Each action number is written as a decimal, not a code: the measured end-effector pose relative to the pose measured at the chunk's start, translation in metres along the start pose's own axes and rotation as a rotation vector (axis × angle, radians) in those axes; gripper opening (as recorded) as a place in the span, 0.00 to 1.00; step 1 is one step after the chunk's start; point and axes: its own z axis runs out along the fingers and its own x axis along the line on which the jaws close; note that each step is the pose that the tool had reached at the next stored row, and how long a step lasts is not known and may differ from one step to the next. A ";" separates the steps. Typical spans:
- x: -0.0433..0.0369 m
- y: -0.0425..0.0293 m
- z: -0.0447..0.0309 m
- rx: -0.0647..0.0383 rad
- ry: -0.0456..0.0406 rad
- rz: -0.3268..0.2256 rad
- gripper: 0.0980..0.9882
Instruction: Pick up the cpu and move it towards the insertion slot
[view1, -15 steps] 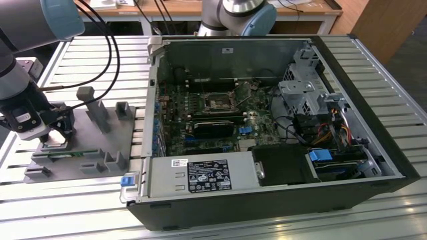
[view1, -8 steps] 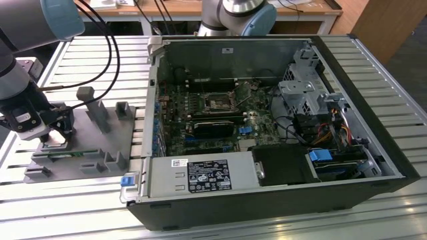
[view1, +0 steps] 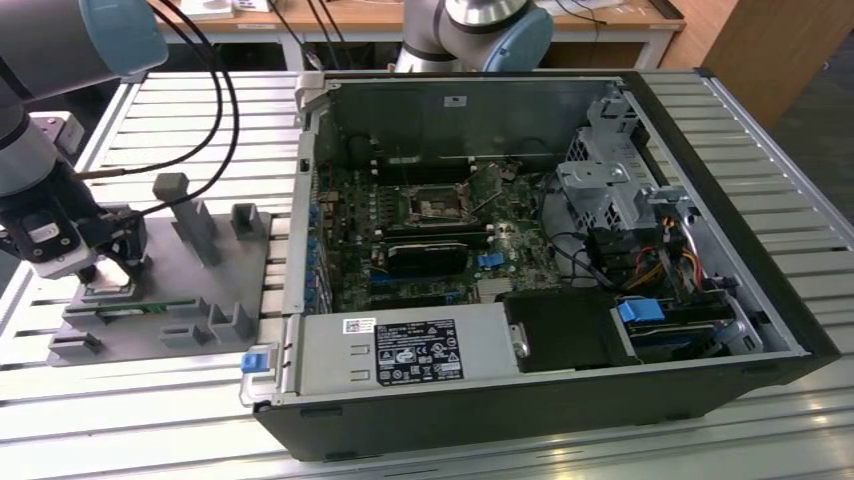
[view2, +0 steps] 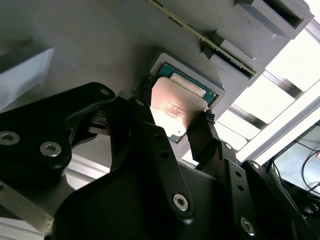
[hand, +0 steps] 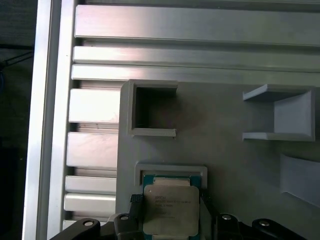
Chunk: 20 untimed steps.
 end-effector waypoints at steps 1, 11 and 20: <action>0.0000 0.0001 -0.0010 0.000 -0.0001 0.000 0.49; 0.0001 0.0004 -0.0075 -0.001 -0.0002 0.000 0.49; 0.0001 0.0005 -0.0114 -0.001 -0.0001 0.000 0.49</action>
